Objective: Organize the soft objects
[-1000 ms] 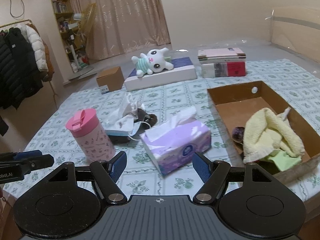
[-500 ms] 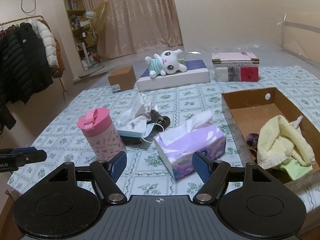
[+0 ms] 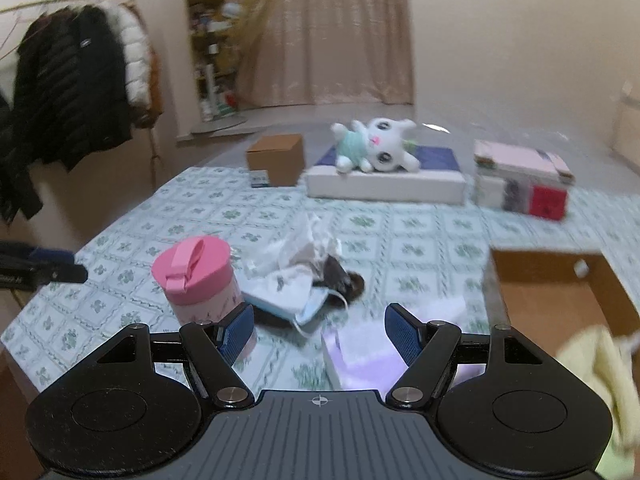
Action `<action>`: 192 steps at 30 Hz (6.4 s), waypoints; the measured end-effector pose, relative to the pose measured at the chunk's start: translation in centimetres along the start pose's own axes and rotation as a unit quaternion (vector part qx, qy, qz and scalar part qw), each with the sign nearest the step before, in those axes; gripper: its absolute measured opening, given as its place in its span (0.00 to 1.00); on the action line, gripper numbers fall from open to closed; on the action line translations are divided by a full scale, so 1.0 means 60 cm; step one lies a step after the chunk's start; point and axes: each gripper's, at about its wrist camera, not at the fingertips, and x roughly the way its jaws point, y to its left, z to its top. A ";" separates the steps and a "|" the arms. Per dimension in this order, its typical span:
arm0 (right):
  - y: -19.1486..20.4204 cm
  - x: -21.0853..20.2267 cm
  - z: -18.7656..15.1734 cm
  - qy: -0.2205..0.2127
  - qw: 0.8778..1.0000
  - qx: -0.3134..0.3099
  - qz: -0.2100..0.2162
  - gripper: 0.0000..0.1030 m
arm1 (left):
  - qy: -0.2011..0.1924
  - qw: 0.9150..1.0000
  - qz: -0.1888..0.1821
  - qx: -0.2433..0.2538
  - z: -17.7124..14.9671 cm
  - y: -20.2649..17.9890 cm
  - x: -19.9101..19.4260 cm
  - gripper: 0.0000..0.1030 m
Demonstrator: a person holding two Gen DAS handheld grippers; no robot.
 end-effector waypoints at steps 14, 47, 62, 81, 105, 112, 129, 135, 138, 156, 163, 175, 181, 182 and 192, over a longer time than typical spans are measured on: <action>-0.032 0.218 0.099 0.066 0.989 -0.120 0.058 0.70 | 0.022 0.997 -0.044 0.058 0.102 0.089 0.165 0.54; -0.076 0.396 0.150 0.062 0.987 -0.119 0.087 0.07 | 0.160 0.956 -0.182 0.163 0.171 0.017 0.484 0.63; -0.121 0.367 0.153 0.026 0.997 -0.052 0.058 0.07 | 0.206 0.938 -0.160 0.228 0.150 -0.034 0.534 0.19; -0.111 0.223 0.208 -0.020 0.999 -0.021 0.028 0.07 | 0.147 0.972 -0.115 0.143 0.260 0.010 0.380 0.04; -0.150 -0.124 0.158 -0.072 0.995 0.020 -0.073 0.07 | 0.079 0.980 -0.156 0.093 0.281 -0.224 0.147 0.04; -0.202 -0.216 0.101 -0.076 0.989 0.049 -0.119 0.07 | 0.077 0.976 -0.183 0.091 0.258 -0.322 0.134 0.04; -0.338 -0.282 0.001 -0.071 0.978 0.118 -0.155 0.07 | 0.114 0.962 -0.244 0.052 0.203 -0.564 0.228 0.04; -0.373 -0.270 -0.014 -0.070 0.978 0.135 -0.146 0.07 | 0.127 0.956 -0.262 0.018 0.191 -0.626 0.279 0.04; -0.390 -0.268 -0.018 -0.077 0.976 0.144 -0.142 0.07 | 0.133 0.953 -0.271 -0.014 0.182 -0.644 0.303 0.04; -0.435 -0.131 -0.130 0.011 0.977 0.182 -0.112 0.07 | 0.168 0.966 -0.198 0.000 0.098 -0.661 0.410 0.28; -0.429 -0.095 -0.162 0.038 0.977 0.181 -0.109 0.07 | 0.131 0.972 -0.193 0.007 0.118 -0.647 0.379 0.35; -0.419 -0.084 -0.188 0.071 0.977 0.166 -0.116 0.29 | 0.096 0.979 -0.182 0.016 0.098 -0.610 0.295 0.42; -0.393 -0.139 -0.183 0.034 0.978 0.158 -0.135 0.75 | 0.077 0.984 -0.161 0.022 0.069 -0.570 0.231 0.46; -0.388 -0.149 -0.183 0.028 0.977 0.161 -0.140 0.75 | 0.074 0.984 -0.159 0.020 0.064 -0.562 0.220 0.49; -0.301 -0.248 -0.198 -0.022 0.959 0.238 -0.152 0.75 | 0.056 0.989 -0.134 0.026 -0.012 -0.501 0.107 0.57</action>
